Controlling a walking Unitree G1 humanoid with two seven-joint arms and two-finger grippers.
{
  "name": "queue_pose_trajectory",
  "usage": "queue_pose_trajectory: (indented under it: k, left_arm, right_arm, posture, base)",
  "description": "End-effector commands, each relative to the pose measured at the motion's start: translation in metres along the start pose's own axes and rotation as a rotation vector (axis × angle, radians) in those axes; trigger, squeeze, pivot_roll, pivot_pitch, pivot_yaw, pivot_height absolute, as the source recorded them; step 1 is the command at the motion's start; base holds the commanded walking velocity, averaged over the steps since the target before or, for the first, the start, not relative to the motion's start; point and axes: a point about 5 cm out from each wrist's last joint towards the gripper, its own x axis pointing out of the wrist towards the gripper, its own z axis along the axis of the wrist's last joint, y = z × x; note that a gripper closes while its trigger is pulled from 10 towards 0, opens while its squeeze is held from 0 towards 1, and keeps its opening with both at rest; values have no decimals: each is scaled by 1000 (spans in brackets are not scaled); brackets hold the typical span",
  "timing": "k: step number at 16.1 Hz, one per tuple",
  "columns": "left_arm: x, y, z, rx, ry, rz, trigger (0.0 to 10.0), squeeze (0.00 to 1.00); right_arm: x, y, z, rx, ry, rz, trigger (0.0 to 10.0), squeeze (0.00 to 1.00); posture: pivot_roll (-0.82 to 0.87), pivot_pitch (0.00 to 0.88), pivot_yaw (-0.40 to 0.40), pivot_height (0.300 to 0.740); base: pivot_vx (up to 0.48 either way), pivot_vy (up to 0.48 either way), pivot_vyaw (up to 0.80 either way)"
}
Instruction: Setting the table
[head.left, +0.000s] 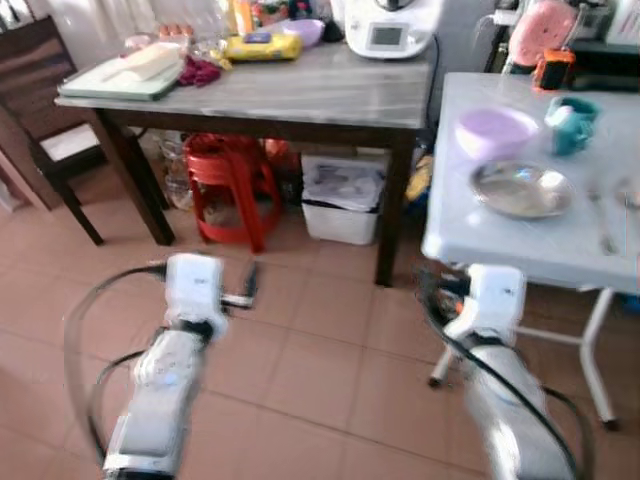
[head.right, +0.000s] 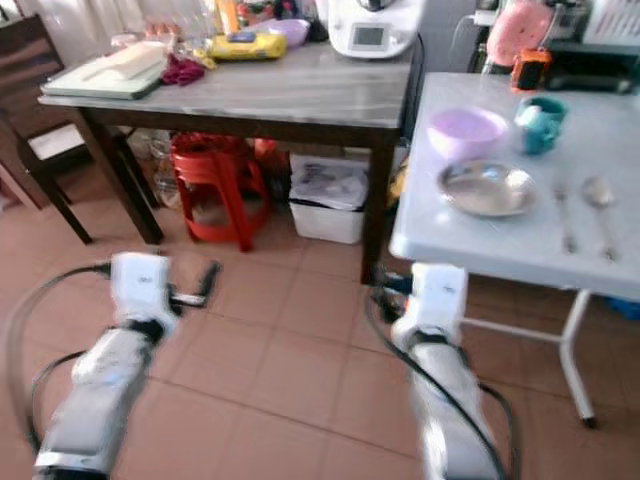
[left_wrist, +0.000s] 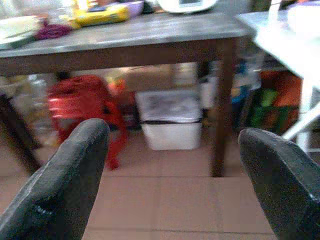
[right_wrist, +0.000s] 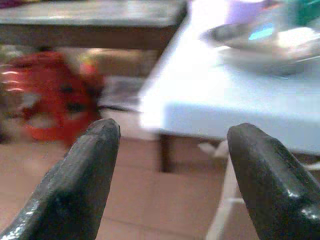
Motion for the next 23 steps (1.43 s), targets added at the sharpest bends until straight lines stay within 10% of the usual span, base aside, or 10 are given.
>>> queue_pose_trajectory:
  k: [1, 12, 23]
  left_arm:
    - [-2, 9, 2, 16, 2, 27, 10000, 0]
    - [-3, 8, 1, 26, 6, 8, 10000, 0]
    - [-3, 0, 4, -3, -16, -5, 10000, 0]
  right_arm:
    - [1, 7, 3, -12, -21, -11, 10000, 0]
    - [0, 2, 3, 37, -28, -22, 10000, 0]
    - [-3, 2, 2, 36, -23, -24, 10000, 0]
  posture:
    - [-73, 54, 67, 740]
    - [-77, 56, 73, 740]
    - [-86, 75, 76, 740]
  base:
    - [0, -480, 0]
    - [0, -464, 0]
    - [0, 0, -282]
